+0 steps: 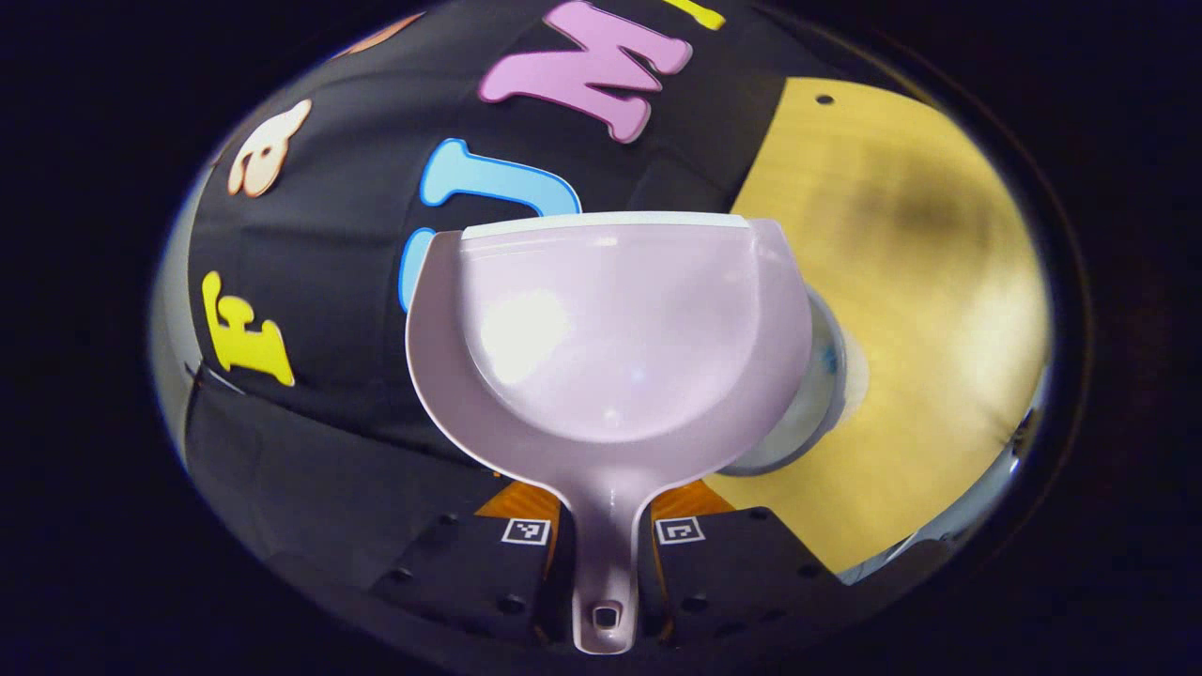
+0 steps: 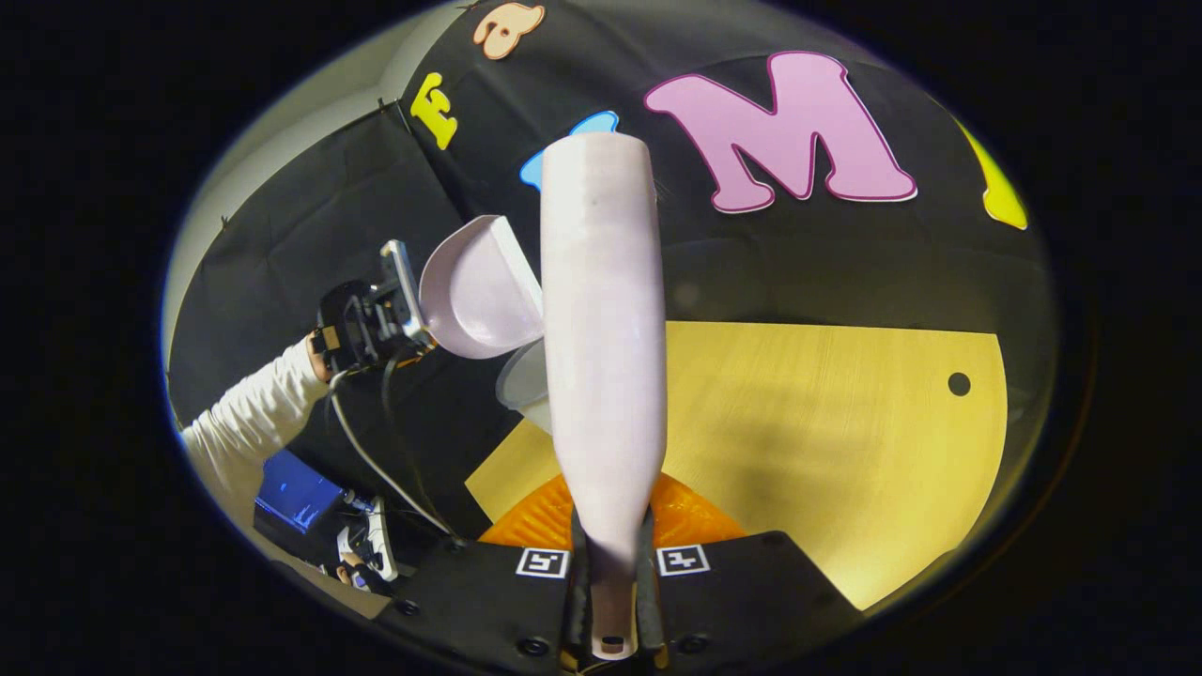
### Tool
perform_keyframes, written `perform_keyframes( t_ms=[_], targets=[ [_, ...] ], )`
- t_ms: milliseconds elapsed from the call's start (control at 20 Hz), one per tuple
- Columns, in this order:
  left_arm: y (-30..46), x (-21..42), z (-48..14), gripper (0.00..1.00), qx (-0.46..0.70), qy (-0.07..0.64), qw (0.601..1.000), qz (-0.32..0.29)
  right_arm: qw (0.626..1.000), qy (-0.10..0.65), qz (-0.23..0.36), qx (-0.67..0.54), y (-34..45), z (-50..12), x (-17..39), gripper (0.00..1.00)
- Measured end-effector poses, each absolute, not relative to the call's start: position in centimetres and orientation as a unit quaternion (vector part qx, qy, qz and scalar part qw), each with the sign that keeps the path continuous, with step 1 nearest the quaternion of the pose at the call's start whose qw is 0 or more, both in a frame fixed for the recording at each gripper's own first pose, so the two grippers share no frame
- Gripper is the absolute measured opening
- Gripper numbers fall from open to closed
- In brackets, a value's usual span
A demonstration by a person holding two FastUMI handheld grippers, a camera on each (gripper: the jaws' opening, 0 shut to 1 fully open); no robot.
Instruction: Pick up the small broom and dustpan from the desktop, sweep the trash into the dustpan with the broom, and then empty the trash into the garbage bin.
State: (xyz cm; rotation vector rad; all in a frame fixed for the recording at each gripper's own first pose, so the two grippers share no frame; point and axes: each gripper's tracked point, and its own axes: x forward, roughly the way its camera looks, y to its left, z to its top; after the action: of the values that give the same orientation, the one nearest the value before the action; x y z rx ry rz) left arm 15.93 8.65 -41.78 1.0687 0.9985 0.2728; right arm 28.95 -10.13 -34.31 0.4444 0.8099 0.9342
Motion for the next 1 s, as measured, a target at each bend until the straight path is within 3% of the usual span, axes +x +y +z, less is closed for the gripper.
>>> perform_keyframes(
  t_ms=[200, 450, 700, 1000],
  targets=[
    [2.0, 17.7, -41.6, 0.24, 0.325, 0.423, 0.841, 0.094, 0.803, 0.369, 0.409, 0.226, -12.1, -32.5, 29.7, 0.19],
    [-7.4, 15.0, -45.7, 0.23, 0.157, 0.444, 0.881, 0.047, 0.841, 0.396, 0.319, 0.183, -13.4, -36.1, 26.7, 0.19],
    [-16.0, 10.6, -54.3, 0.24, 0.007, 0.520, 0.854, 0.002, 0.810, 0.510, 0.230, 0.176, -13.3, -46.8, 22.5, 0.19],
    [-19.9, 7.3, -67.6, 0.25, -0.074, 0.623, 0.778, 0.025, 0.733, 0.657, 0.148, 0.092, -13.8, -58.9, 16.2, 0.20]
  ],
)
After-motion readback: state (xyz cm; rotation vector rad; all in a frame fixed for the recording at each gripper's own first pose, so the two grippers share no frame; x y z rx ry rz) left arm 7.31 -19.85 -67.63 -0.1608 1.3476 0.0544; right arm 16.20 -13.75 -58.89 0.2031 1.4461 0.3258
